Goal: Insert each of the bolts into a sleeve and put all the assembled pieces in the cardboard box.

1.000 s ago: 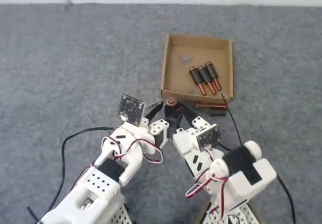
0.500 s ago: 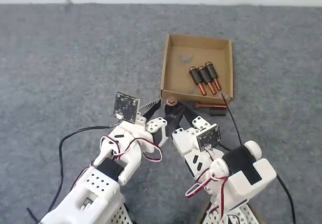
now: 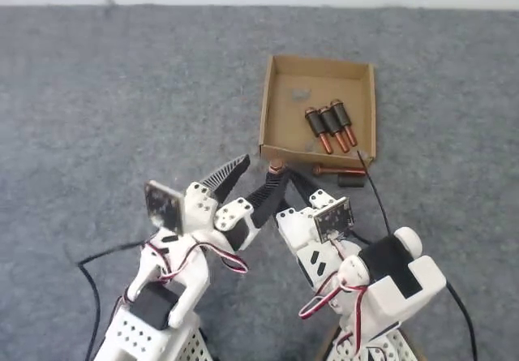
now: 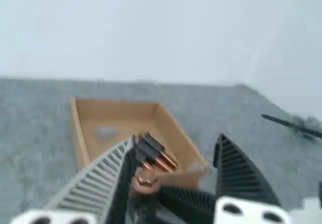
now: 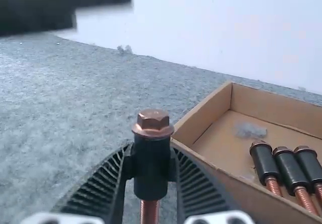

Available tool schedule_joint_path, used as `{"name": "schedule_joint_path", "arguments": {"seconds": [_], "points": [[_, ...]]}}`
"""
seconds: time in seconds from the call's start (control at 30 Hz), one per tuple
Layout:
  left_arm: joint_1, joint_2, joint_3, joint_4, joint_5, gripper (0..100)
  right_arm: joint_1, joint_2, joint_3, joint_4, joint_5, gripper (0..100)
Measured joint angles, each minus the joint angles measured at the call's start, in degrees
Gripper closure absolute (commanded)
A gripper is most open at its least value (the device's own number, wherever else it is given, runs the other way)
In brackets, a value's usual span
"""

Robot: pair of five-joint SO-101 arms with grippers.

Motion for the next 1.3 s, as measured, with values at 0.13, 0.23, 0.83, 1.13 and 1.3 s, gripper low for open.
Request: {"name": "schedule_joint_path", "arguments": {"seconds": [0.13, 0.23, 0.83, 1.13, 1.3], "points": [[-2.81, 0.7, 0.0, -0.09, 0.18, 76, 0.09, 0.0, 0.0, 0.0, 0.0, 99.3], [-6.24, 0.7, 0.09, -0.26, 0.18, 76, 0.18, 0.0, 0.0, 0.0, 0.0, 99.3], [-29.19, 0.7, 0.09, 20.48, -1.49, 98, 7.65, 0.0, 0.0, -3.78, 0.0, 99.3], [-29.45, 0.7, 0.09, 31.56, -12.22, 98, 14.07, 0.0, -0.53, -3.87, 0.0, 99.3], [-29.45, 0.7, 0.09, 31.65, -12.66, 98, 17.76, 0.0, -4.92, -3.87, 0.0, 99.3]]}}
